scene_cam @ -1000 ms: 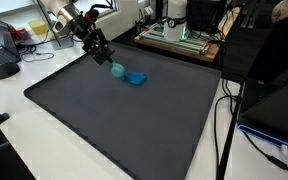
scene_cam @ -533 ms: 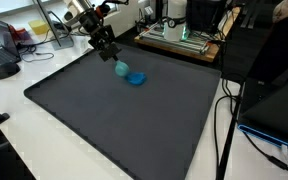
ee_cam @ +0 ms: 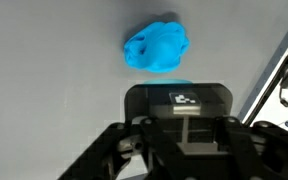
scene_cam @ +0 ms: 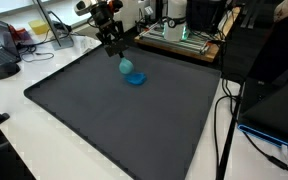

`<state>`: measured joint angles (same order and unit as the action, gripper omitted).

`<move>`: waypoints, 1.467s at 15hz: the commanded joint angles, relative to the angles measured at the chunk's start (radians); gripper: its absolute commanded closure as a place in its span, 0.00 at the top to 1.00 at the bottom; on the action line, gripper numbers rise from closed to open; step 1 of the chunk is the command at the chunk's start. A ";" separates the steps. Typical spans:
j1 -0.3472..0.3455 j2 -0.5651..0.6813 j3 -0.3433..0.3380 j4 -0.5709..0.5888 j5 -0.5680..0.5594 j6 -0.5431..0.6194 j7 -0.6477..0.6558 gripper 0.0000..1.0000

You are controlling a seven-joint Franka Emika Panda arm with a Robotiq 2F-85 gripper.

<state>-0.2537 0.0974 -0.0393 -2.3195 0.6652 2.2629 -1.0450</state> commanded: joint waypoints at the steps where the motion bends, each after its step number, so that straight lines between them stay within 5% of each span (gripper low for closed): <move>1: 0.059 -0.118 -0.013 -0.132 0.039 0.121 0.019 0.21; 12: 0.226 -0.208 0.023 -0.287 -0.059 0.434 0.291 0.21; 22: 0.304 -0.201 0.070 -0.298 -0.326 0.515 0.677 0.21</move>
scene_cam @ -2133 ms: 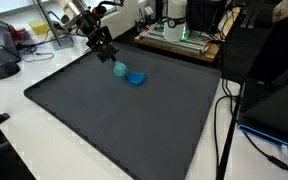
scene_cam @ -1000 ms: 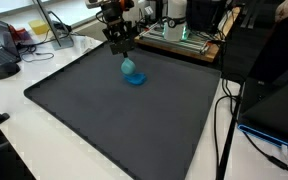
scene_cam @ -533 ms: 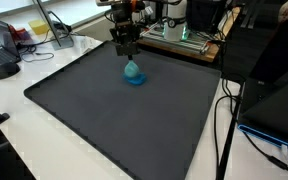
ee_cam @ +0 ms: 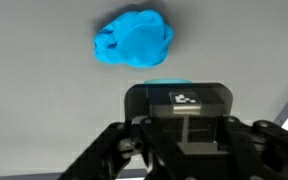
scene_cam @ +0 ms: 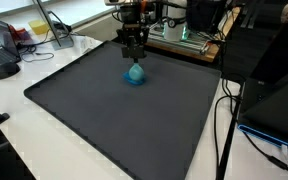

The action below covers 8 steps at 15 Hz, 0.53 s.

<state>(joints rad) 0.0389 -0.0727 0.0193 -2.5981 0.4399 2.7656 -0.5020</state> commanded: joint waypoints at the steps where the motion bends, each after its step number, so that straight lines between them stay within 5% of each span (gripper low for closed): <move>1: 0.012 -0.030 0.018 -0.013 -0.148 0.002 0.190 0.21; 8: 0.009 -0.016 0.073 0.098 -0.494 -0.128 0.587 0.21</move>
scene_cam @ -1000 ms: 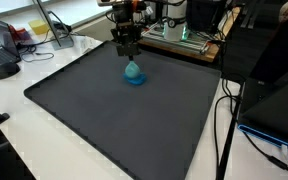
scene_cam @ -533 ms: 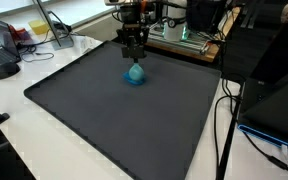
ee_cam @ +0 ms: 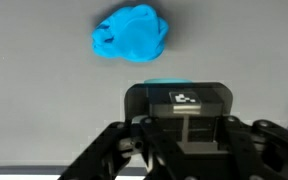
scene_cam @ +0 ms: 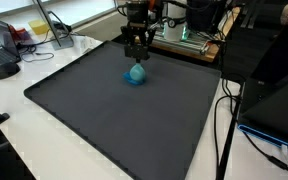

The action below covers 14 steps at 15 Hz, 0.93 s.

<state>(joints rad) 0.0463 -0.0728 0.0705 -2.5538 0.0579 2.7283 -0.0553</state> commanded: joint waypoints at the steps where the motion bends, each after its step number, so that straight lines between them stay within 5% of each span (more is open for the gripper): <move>1: 0.003 -0.010 0.032 0.087 -0.150 -0.140 0.192 0.21; 14: 0.045 0.256 0.041 0.654 -0.174 -0.799 0.338 0.21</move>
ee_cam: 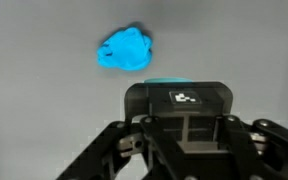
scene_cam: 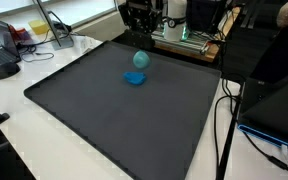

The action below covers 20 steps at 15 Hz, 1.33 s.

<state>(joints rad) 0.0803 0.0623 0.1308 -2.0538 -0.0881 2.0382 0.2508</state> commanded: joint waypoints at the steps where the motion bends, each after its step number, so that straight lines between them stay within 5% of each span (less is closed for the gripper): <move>1: 0.013 0.154 -0.026 0.193 -0.030 -0.138 0.029 0.21; 15: -0.003 0.622 -0.116 0.744 0.028 -0.519 -0.028 0.21; 20: -0.038 0.701 -0.110 0.833 0.080 -0.544 -0.081 0.21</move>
<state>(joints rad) 0.0679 0.7105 0.0190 -1.3046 -0.0636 1.5295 0.2202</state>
